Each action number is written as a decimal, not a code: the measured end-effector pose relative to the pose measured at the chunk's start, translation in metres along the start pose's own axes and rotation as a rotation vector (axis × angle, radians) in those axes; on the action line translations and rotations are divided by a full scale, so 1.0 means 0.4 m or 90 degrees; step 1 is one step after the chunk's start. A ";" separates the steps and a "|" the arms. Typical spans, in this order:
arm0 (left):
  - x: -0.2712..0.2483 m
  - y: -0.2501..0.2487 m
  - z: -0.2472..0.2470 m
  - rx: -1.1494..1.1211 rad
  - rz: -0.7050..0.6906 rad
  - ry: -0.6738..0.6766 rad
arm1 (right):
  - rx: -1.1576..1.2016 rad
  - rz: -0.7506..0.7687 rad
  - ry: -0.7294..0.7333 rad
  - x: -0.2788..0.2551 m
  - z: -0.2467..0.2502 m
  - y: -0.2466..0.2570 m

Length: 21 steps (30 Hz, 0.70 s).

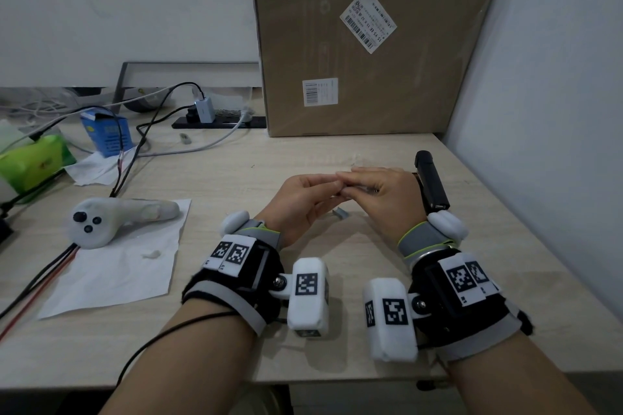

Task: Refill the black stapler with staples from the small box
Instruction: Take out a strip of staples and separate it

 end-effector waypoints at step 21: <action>0.007 -0.010 0.020 -0.039 -0.012 -0.037 | -0.106 0.034 -0.085 0.005 0.010 -0.012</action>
Point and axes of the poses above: each hand's wrist, its own x-axis towards the middle knuckle, its own z-axis out of the back of the hand, y = z × x, the point moved 8 cm from there along x, towards the middle knuckle, and after that the axes turned 10 degrees about -x, right-handed, at the moved point
